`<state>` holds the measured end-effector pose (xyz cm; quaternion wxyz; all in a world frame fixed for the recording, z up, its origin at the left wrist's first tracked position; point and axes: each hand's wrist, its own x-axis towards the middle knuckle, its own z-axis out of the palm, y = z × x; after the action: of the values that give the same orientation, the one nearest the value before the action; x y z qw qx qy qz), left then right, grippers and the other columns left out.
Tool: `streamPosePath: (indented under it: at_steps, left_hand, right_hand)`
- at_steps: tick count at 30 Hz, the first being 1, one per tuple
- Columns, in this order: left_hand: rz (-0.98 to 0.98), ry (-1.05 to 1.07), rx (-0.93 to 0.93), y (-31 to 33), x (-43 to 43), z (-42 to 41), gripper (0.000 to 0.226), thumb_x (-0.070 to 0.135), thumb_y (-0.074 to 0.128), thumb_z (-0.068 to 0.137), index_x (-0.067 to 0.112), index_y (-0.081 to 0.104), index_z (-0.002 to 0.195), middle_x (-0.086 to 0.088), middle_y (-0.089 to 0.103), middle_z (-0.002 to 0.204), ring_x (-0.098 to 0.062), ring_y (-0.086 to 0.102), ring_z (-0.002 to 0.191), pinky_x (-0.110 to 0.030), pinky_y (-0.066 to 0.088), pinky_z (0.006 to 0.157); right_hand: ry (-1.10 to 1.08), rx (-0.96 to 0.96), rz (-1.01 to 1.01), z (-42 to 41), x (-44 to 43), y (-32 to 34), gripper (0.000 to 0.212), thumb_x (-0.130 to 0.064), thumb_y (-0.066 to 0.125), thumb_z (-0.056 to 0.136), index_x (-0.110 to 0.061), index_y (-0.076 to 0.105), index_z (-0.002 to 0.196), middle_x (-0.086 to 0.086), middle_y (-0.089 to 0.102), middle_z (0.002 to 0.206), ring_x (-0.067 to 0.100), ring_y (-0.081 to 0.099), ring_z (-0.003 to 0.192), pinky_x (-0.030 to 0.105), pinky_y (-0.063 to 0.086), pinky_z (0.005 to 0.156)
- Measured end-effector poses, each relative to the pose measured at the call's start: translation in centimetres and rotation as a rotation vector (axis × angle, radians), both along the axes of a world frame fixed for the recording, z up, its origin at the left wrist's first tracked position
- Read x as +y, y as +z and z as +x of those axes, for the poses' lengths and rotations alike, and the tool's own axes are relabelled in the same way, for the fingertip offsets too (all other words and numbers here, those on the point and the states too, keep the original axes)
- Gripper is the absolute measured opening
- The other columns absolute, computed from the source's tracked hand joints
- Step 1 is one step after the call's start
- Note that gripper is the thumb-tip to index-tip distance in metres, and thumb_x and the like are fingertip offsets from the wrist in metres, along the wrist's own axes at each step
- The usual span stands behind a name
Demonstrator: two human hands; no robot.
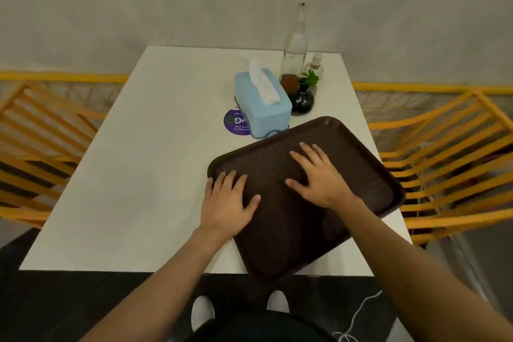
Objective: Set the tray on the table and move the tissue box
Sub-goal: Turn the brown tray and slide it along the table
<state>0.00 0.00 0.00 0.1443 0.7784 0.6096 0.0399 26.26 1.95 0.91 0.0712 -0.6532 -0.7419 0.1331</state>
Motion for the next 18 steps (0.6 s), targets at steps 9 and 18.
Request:
streamPosePath:
  at_steps: [9,18]
  left_hand:
    - [-0.012,-0.059,0.138,-1.5,-1.0,-1.0,0.09,0.083,0.017,0.087,0.033,0.018,0.162,-0.004,0.016,0.171,-0.031,0.002,0.158,-0.051,-0.004,0.126]
    - [-0.003,0.065,0.122,-2.5,-0.7,-5.5,0.07,0.064,0.02,0.098,0.035,0.019,0.162,-0.006,0.016,0.171,-0.028,0.007,0.158,-0.047,0.005,0.127]
  right_hand:
    - [-0.005,-0.135,-0.081,-0.9,-1.3,-2.4,0.079,-0.081,0.015,0.088,-0.043,0.017,0.157,-0.005,0.01,0.169,0.027,0.007,0.155,0.052,0.011,0.121]
    - [-0.003,-0.267,-0.03,-6.7,-2.0,-1.9,0.079,-0.082,0.014,0.088,-0.04,0.034,0.152,0.005,0.035,0.158,0.037,0.037,0.136,0.058,0.034,0.104]
